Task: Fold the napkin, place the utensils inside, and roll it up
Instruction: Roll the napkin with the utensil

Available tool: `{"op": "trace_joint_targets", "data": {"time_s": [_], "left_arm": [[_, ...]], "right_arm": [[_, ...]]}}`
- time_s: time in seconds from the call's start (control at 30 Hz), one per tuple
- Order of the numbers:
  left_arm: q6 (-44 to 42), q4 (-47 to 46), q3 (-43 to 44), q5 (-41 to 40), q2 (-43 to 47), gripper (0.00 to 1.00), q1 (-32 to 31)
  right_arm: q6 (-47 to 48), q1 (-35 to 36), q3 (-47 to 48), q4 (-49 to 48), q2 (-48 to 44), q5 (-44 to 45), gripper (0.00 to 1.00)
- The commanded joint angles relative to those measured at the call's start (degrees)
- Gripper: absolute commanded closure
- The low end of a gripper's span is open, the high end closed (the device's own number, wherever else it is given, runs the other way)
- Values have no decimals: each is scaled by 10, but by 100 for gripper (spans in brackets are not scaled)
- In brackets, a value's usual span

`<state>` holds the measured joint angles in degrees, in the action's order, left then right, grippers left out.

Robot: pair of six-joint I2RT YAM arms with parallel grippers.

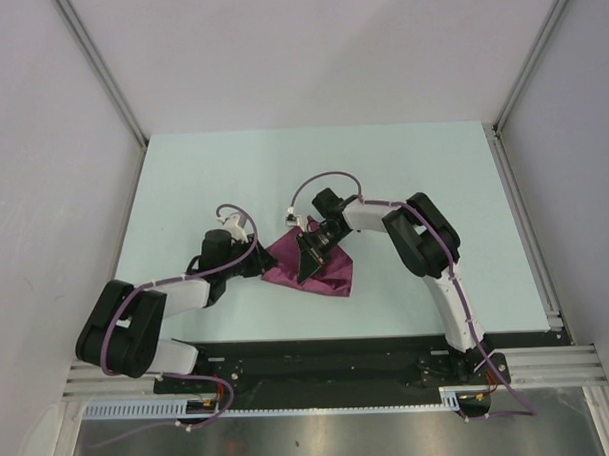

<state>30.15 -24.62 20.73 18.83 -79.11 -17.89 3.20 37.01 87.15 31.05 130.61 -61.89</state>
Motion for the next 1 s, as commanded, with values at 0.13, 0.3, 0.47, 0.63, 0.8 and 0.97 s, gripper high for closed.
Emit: {"op": "trace_joint_targets", "data": {"time_s": [0.13, 0.3, 0.47, 0.63, 0.8, 0.97], "left_arm": [[8, 72, 53, -65, -24, 97, -3], [10, 123, 63, -70, -28, 100, -3], [3, 156, 74, -66, -33, 100, -2], [-4, 165, 88, -53, -53, 100, -3], [-2, 167, 98, -40, -72, 100, -3], [0, 168, 104, -35, -80, 100, -3]], "right_arm": [[18, -4, 4, 13, -9, 80, 92], [-12, -7, -13, -11, -70, 113, 71], [-21, -6, -26, -27, -139, 168, 55], [-21, 11, -100, -108, -239, 249, 38], [29, 73, -174, -176, -312, 409, 29], [81, 139, -218, -205, -323, 539, 28]]}}
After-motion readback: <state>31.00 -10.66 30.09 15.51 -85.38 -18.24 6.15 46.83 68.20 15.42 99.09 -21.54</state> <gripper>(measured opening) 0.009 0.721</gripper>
